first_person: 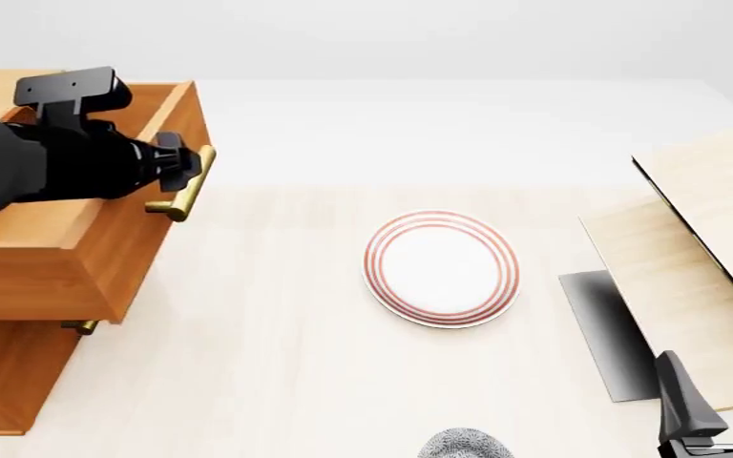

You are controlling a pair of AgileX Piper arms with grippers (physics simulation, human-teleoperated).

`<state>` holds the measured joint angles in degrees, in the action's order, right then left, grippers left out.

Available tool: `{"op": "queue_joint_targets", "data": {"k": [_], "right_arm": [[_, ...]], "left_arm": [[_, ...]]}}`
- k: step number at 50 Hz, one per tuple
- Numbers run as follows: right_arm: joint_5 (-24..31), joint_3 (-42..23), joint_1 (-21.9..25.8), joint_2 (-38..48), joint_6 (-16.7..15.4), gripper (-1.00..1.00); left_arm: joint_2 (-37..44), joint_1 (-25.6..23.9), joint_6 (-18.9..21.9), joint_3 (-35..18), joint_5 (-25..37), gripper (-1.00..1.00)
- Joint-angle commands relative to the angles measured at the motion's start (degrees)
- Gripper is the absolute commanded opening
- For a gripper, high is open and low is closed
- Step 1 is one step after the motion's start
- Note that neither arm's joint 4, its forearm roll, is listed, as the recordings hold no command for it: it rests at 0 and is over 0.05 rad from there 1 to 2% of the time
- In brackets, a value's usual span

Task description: Open the top drawer of the cabinet and put the bowl in it.

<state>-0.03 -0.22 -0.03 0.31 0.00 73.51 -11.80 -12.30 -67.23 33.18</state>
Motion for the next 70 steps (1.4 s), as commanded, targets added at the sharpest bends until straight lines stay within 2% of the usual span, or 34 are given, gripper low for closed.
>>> {"op": "queue_joint_targets", "data": {"k": [1, 21, 37, 45, 50, 70], "right_arm": [[0.0, 0.0, 0.0, 0.0, 0.0, 1.0], [0.0, 0.0, 0.0, 0.0, 0.0, 1.0], [0.0, 0.0, 0.0, 0.0, 0.0, 1.0], [0.0, 0.0, 0.0, 0.0, 0.0, 1.0], [0.0, 0.0, 0.0, 0.0, 0.0, 1.0], [0.0, 0.0, 0.0, 0.0, 0.0, 1.0]], "left_arm": [[3.3, -2.8, 1.4, 1.5, -1.5, 1.0], [6.2, -8.1, 2.2, 0.2, -1.7, 1.0], [6.0, -8.6, 2.7, -0.6, -1.0, 1.0], [5.2, -8.6, 2.0, -2.6, 1.1, 1.0], [4.6, -7.3, 4.4, -4.7, 3.5, 1.0], [3.6, -7.8, 5.3, -8.5, 6.8, 1.0]]}}
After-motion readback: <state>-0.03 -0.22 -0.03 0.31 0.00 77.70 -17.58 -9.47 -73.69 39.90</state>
